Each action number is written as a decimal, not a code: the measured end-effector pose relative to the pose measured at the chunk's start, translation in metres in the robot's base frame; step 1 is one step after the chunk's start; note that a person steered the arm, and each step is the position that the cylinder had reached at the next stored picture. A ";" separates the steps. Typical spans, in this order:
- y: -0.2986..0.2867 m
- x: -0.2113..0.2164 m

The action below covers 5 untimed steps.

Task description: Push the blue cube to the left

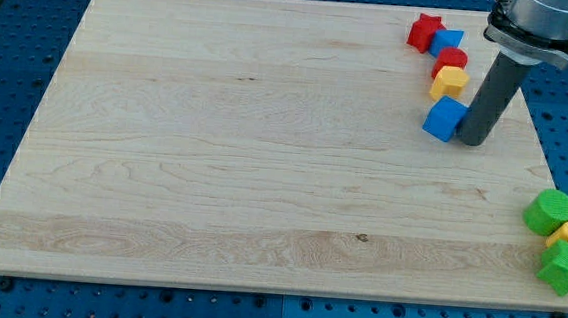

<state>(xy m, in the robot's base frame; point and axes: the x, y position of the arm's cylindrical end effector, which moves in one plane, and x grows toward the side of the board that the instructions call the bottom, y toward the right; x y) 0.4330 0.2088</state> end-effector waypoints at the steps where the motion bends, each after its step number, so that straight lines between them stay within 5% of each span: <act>1: -0.006 -0.009; 3: -0.020 -0.025; 5: 0.050 -0.025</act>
